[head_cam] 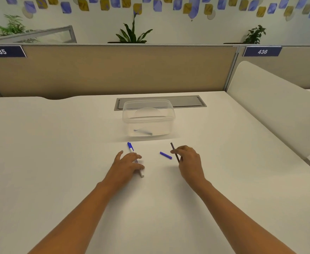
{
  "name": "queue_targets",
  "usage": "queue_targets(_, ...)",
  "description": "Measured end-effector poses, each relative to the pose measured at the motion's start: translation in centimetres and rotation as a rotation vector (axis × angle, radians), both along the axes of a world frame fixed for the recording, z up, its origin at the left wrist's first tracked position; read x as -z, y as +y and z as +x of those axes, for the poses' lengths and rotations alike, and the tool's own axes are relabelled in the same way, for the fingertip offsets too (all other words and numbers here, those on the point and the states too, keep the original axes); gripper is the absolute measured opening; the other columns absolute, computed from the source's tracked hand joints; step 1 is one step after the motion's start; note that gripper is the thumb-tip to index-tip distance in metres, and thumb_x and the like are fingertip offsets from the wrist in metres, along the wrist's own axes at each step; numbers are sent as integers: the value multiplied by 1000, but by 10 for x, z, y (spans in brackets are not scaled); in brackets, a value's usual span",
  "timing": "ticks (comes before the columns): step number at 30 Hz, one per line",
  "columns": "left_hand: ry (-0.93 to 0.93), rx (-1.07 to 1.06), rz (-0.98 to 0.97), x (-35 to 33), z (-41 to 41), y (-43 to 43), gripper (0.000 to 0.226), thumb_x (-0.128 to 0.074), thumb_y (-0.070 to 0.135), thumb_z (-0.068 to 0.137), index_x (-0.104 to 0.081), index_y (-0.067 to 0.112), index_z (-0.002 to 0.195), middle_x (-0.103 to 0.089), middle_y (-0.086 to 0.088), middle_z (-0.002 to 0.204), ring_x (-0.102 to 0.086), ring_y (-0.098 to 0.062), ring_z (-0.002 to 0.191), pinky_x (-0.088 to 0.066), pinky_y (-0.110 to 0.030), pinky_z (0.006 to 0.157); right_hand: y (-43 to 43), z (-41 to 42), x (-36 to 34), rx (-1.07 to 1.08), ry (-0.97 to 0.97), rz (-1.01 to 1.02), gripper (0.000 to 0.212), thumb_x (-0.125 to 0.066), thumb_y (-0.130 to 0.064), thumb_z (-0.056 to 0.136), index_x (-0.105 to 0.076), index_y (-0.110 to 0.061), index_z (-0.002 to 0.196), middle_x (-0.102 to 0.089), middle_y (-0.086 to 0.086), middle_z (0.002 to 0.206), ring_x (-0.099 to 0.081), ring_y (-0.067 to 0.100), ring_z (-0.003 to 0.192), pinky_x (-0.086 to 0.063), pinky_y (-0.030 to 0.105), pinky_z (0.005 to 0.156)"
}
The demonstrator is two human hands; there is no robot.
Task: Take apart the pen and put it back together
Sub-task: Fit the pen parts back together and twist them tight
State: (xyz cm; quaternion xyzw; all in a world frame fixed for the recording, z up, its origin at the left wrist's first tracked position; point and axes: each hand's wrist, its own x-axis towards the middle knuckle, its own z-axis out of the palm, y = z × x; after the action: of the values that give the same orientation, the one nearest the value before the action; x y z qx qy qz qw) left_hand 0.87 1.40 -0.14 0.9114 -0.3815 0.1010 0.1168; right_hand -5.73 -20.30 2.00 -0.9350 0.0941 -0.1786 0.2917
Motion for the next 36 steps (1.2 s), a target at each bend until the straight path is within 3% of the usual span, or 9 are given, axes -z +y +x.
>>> queue_targets(4,-4,53,-25,-8,3,0,22,-79,4,63,-69,21,73,-70,-5,89,-66,-18,85,-42,-58,90,10,-1,-5,-43,-102,-29,32,-57,3,80,-67,-16,104,-69,5,107,-53,28,104,-30,31,76)
queue_targets(9,3,43,-119,-10,4,-5,12,-72,2,70,-66,10,74,-71,-4,72,-65,-16,66,-34,-52,98,14,-1,-9,-103,-127,87,15,-61,-16,83,-70,-20,94,-70,2,91,-50,17,84,-40,31,73)
queue_targets(13,111,-62,-436,-19,-3,-12,6,-63,3,81,-65,7,85,-71,-7,80,-60,-16,73,-48,-32,83,17,3,-18,-67,-148,332,13,-64,-16,81,-71,-19,91,-61,-1,84,-51,5,73,-38,17,64)
queue_targets(17,193,-110,-753,-42,-10,-23,8,-64,3,80,-65,9,85,-67,1,80,-61,-5,76,-45,-10,70,24,6,-39,-37,-197,684,15,-65,-12,81,-70,-11,95,-69,5,89,-63,0,72,-46,3,64)
queue_targets(20,232,-124,-868,-54,-12,-31,10,-64,0,78,-64,6,86,-65,0,79,-60,6,73,-46,-6,70,32,7,-55,-76,-278,836,16,-65,-11,80,-70,-13,96,-70,0,85,-67,0,75,-52,8,74)
queue_targets(22,252,-142,-901,-59,-14,-35,12,-65,0,78,-64,5,89,-65,-2,81,-62,2,73,-47,-5,71,38,8,-63,-108,-319,864,17,-65,-11,80,-69,-16,96,-70,-3,85,-67,0,78,-53,12,79)
queue_targets(26,268,-171,-896,-64,-16,-41,14,-65,2,78,-63,2,92,-64,-4,85,-62,-14,76,-46,-5,73,44,10,-72,-138,-375,860,17,-63,-13,81,-66,-22,95,-67,-15,85,-66,-6,78,-47,3,71)
queue_targets(31,268,-180,-867,-64,-16,-45,17,-65,4,78,-63,1,94,-64,-5,87,-60,-15,77,-42,1,72,47,11,-74,-157,-383,851,17,-63,-11,81,-66,-21,95,-67,-13,86,-66,-5,78,-47,4,72)
queue_targets(36,262,-160,-864,-67,-17,-47,19,-65,5,78,-63,0,96,-69,-16,93,-63,-21,81,-49,-18,79,47,15,-69,-157,-336,814,18,-64,-12,81,-68,-14,99,-69,-5,90,-67,4,81,-49,5,74)
